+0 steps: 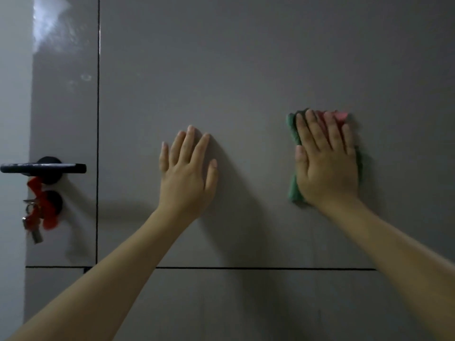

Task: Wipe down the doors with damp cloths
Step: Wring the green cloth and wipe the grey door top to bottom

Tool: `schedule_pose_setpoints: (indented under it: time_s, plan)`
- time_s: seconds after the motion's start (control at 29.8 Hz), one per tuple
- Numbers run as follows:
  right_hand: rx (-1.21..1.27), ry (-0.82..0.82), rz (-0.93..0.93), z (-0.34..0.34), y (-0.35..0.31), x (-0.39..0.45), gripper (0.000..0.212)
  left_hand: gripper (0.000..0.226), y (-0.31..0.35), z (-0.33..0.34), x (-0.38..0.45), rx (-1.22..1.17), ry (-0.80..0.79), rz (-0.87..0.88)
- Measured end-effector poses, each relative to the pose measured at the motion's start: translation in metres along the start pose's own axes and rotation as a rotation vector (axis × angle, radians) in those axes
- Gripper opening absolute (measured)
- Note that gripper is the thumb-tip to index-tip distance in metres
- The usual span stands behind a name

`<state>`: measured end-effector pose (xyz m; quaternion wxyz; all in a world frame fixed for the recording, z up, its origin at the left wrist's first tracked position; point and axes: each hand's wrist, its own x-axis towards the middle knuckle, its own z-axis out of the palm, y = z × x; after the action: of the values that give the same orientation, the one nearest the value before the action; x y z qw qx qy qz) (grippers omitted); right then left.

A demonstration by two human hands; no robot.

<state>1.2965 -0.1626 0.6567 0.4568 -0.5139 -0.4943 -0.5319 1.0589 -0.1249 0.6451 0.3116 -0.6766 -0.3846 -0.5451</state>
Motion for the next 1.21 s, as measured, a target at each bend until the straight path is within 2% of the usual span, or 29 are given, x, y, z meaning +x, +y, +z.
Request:
schedule_pose_setpoints:
  time_s: [0.03,0.07,0.17,0.24,0.3,0.4,0.47,0.5,0.54,0.57,0.67,0.71,0.77,0.91,0.97,1.01,1.11,1.14,1.21]
  plan:
    - [0.006,0.008,0.044,0.003,-0.014,-0.014,0.055,0.062,0.003,0.002,-0.001,-0.005,0.007,-0.020]
    - [0.031,-0.005,-0.013,0.005,-0.028,-0.031,0.055,0.062,0.007,0.004,-0.001,-0.015,0.015,-0.044]
    - [0.070,-0.149,-0.531,0.004,-0.030,-0.078,0.052,0.064,0.019,0.010,-0.003,-0.024,0.029,-0.102]
    - [0.055,-0.187,-0.729,-0.001,0.002,-0.071,0.051,0.065,0.027,0.013,-0.005,0.004,0.037,-0.058]
    - [0.050,-0.161,-0.649,-0.004,0.032,-0.053,0.052,0.066,0.033,0.015,-0.008,0.042,0.017,0.019]
    - [0.015,-0.077,-0.229,-0.011,0.064,-0.029,0.054,0.066,0.041,0.019,-0.012,0.102,-0.029,0.087]
    - [-0.019,0.012,0.051,-0.009,0.055,-0.030,0.053,0.064,0.049,0.022,-0.015,0.116,-0.028,0.110]
    - [-0.033,0.035,0.126,-0.007,0.044,-0.037,0.053,0.064,0.053,0.023,-0.016,0.108,-0.026,0.116]
    - [-0.025,0.031,0.117,-0.006,0.034,-0.047,0.053,0.064,0.057,0.025,-0.016,0.098,-0.021,0.125]
    - [-0.004,-0.005,0.008,-0.005,0.028,-0.060,0.054,0.063,0.062,0.027,-0.016,0.091,-0.013,0.144]
    - [0.003,-0.182,-0.523,-0.012,0.055,-0.084,0.052,0.061,0.073,0.032,-0.014,0.083,0.005,0.214]
    - [0.001,-0.203,-0.601,-0.016,0.074,-0.077,0.052,0.061,0.077,0.033,-0.013,0.086,0.003,0.227]
    - [-0.019,-0.180,-0.533,-0.021,0.107,-0.058,0.052,0.062,0.083,0.036,-0.012,0.092,-0.013,0.228]
    - [-0.029,-0.056,0.015,-0.025,0.119,-0.034,0.054,0.064,0.092,0.039,-0.014,0.096,-0.027,0.191]
    - [-0.035,-0.008,0.149,-0.019,0.096,-0.045,0.054,0.061,0.101,0.041,-0.014,0.095,0.010,0.217]
    - [-0.021,-0.017,0.085,-0.017,0.086,-0.054,0.054,0.060,0.107,0.043,-0.013,0.093,0.029,0.242]
    - [-0.010,-0.143,-0.404,-0.019,0.096,-0.078,0.052,0.059,0.126,0.049,-0.009,0.079,0.027,0.302]
    - [-0.014,-0.171,-0.501,-0.023,0.112,-0.075,0.051,0.060,0.131,0.050,-0.007,0.074,0.016,0.313]
    - [-0.035,-0.168,-0.466,-0.029,0.144,-0.060,0.052,0.061,0.142,0.053,-0.005,0.062,0.000,0.314]
